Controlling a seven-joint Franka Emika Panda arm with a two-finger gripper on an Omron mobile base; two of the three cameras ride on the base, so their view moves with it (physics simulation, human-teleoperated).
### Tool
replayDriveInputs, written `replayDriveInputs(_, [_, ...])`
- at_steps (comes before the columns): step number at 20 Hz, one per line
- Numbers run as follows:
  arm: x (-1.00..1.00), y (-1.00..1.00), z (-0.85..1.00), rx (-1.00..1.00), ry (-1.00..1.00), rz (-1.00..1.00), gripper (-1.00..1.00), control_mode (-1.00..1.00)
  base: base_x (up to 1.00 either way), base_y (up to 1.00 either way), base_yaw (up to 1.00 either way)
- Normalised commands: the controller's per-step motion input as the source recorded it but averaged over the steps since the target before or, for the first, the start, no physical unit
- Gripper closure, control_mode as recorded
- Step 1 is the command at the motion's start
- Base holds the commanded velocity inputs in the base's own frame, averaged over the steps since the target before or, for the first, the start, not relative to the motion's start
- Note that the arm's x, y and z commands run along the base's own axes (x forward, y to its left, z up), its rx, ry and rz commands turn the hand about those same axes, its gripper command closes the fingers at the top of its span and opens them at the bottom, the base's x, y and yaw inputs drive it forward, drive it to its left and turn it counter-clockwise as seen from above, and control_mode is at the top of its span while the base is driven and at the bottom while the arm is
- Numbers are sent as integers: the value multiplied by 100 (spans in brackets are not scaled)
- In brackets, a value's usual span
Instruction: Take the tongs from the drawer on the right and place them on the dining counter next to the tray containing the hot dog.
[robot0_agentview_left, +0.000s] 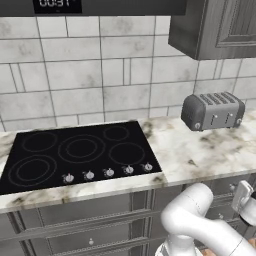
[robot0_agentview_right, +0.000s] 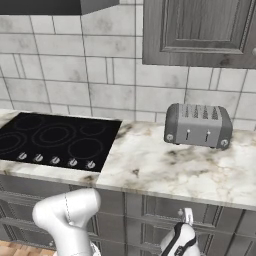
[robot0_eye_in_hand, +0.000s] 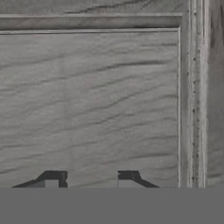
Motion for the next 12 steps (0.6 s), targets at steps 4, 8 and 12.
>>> replayDriveInputs(4, [-26,0,0,0,-2,0,100,-100,0,0,0])
replayDriveInputs(8, [-53,0,0,0,-4,0,100,-100,0,0,0])
replayDriveInputs(12, [-66,0,-1,0,-3,0,100,-100,0,0,0])
